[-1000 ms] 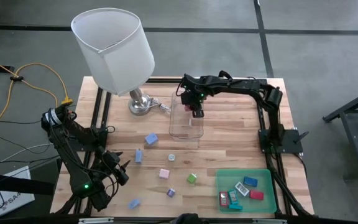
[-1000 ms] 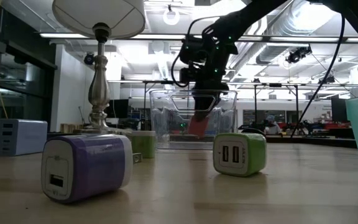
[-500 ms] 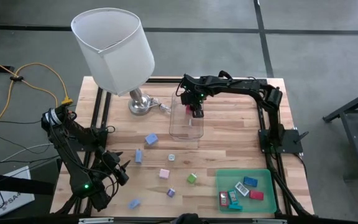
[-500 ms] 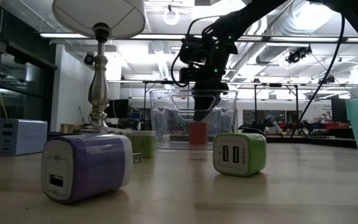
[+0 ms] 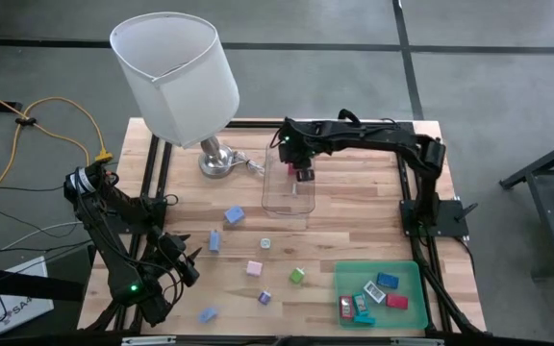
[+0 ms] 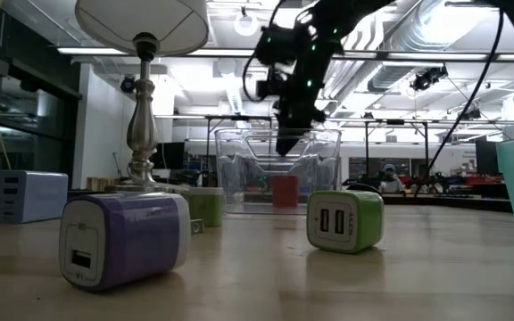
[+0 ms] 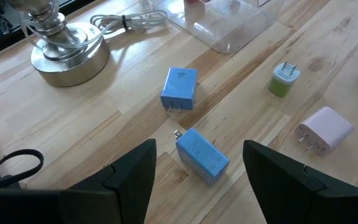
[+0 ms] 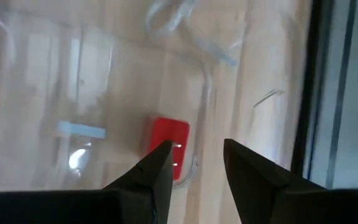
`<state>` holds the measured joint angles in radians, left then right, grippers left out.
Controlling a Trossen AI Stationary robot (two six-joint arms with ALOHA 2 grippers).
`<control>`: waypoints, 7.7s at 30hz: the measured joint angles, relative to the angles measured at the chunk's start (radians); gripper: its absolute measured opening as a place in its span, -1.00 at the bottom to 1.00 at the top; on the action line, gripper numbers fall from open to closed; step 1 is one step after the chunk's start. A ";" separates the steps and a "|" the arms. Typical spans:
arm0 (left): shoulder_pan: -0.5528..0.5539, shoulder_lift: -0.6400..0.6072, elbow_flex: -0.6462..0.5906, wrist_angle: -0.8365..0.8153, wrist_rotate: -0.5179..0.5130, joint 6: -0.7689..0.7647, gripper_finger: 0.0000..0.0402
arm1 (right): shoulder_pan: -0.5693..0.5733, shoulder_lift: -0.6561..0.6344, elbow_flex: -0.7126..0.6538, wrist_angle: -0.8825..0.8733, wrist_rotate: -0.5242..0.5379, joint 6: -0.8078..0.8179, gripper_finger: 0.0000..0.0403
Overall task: Pick & Place Office items
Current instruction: Put the bottom green charger adapter into the transparent bin
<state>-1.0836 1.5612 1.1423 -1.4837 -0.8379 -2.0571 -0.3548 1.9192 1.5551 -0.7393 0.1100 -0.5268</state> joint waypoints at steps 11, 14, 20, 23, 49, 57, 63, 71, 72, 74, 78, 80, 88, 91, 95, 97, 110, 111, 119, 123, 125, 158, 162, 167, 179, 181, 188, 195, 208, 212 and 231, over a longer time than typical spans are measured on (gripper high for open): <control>0.000 0.000 0.000 0.000 0.002 0.000 0.15 | 0.085 -0.110 0.002 -0.058 -0.040 0.060 -0.36; 0.000 0.000 0.000 0.000 0.002 0.000 0.15 | 0.123 -0.117 0.002 -0.089 -0.030 0.068 -0.36; 0.000 0.000 0.000 0.000 0.002 0.000 0.15 | 0.228 -0.169 0.001 -0.214 -0.034 0.118 -0.36; 0.000 0.000 0.000 0.001 0.001 0.000 0.15 | 0.300 -0.194 0.001 -0.231 -0.043 0.182 -0.36; 0.000 0.000 0.000 0.001 0.000 0.000 0.15 | 0.698 -0.212 -0.114 -0.048 -0.173 0.494 -0.36; 0.000 0.000 0.000 0.000 0.000 0.000 0.15 | 0.718 -0.211 -0.119 0.037 -0.209 0.525 -0.36; 0.000 0.000 0.000 0.001 0.000 0.000 0.15 | 0.724 -0.113 -0.024 0.007 -0.240 0.489 -0.36; 0.000 0.000 0.000 0.000 0.000 0.000 0.15 | 0.728 0.084 0.193 -0.171 -0.196 0.412 -0.36; 0.000 0.000 0.000 0.001 0.000 0.000 0.15 | 0.728 0.103 0.212 -0.191 -0.186 0.406 -0.36; 0.000 0.000 0.000 0.000 0.000 0.000 0.15 | 0.728 0.127 0.228 -0.211 -0.166 0.398 -0.36; 0.000 0.000 0.000 0.000 0.000 0.000 0.15 | 0.728 0.158 0.227 -0.222 -0.163 0.397 -0.32; 0.000 0.000 0.000 0.000 0.000 0.000 0.15 | 0.729 0.169 0.227 -0.219 -0.164 0.397 -0.26; 0.000 0.000 0.000 0.001 0.001 0.000 0.15 | 0.746 0.183 0.227 -0.214 -0.174 0.400 0.02; 0.000 0.000 0.000 0.001 0.000 0.000 0.15 | 0.748 0.183 0.227 -0.216 -0.197 0.412 0.06; 0.000 0.000 0.000 0.001 0.001 0.000 0.15 | 0.753 0.217 0.226 -0.222 -0.215 0.412 0.04; 0.000 0.000 0.000 0.000 0.000 0.000 0.15 | 0.755 0.235 0.224 -0.225 -0.213 0.397 0.03; 0.000 0.000 0.000 0.000 0.001 0.000 0.15 | 0.761 0.282 0.225 -0.198 -0.224 0.390 0.02; 0.000 0.000 0.000 0.000 0.000 0.000 0.15 | 0.761 0.290 0.226 -0.192 -0.221 0.387 0.02; 0.000 0.000 0.000 0.001 0.000 0.000 0.15 | 0.759 0.308 0.224 -0.199 -0.218 0.379 0.02; 0.000 0.000 0.000 0.000 0.000 0.000 0.15 | 0.758 0.312 0.225 -0.200 -0.215 0.373 0.02; 0.000 0.000 0.000 0.000 0.000 0.000 0.15 | 0.758 0.312 0.225 -0.207 -0.216 0.373 0.01; 0.000 0.000 0.000 0.000 0.000 0.000 0.15 | 0.749 0.271 0.176 -0.187 -0.180 0.372 -0.29; 0.000 0.000 0.000 0.001 0.000 0.000 0.15 | 0.705 0.218 0.176 -0.192 -0.216 0.392 -0.27; 0.000 0.000 0.000 0.000 0.000 0.000 0.15 | 0.630 0.145 0.177 -0.211 -0.217 0.365 -0.28; 0.000 0.000 0.000 0.001 0.000 0.000 0.15 | 0.399 0.009 0.176 -0.258 -0.171 0.271 -0.28; 0.000 0.000 0.000 0.000 0.000 0.000 0.15 | 0.361 0.003 0.176 -0.258 -0.173 0.255 -0.27; 0.000 0.000 0.000 0.000 0.000 0.000 0.15 | 0.237 0.026 0.177 -0.261 -0.235 0.191 -0.28; 0.000 0.000 0.000 0.000 0.000 0.000 0.15 | 0.195 0.082 0.176 -0.236 -0.264 0.174 -0.27; 0.000 0.000 0.000 0.000 0.000 0.000 0.15 | 0.194 0.110 0.011 -0.080 -0.267 0.202 -0.28; 0.000 0.000 0.000 0.001 0.000 0.000 0.15 | 0.195 0.111 -0.024 -0.059 -0.271 0.215 -0.28; 0.000 0.000 0.000 0.000 0.000 0.000 0.15 | 0.195 0.108 -0.111 -0.011 -0.317 0.249 -0.27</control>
<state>-1.0840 1.5614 1.1423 -1.4834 -0.8375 -2.0571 -0.1600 2.0270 1.4441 -0.7506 -0.2068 -0.2777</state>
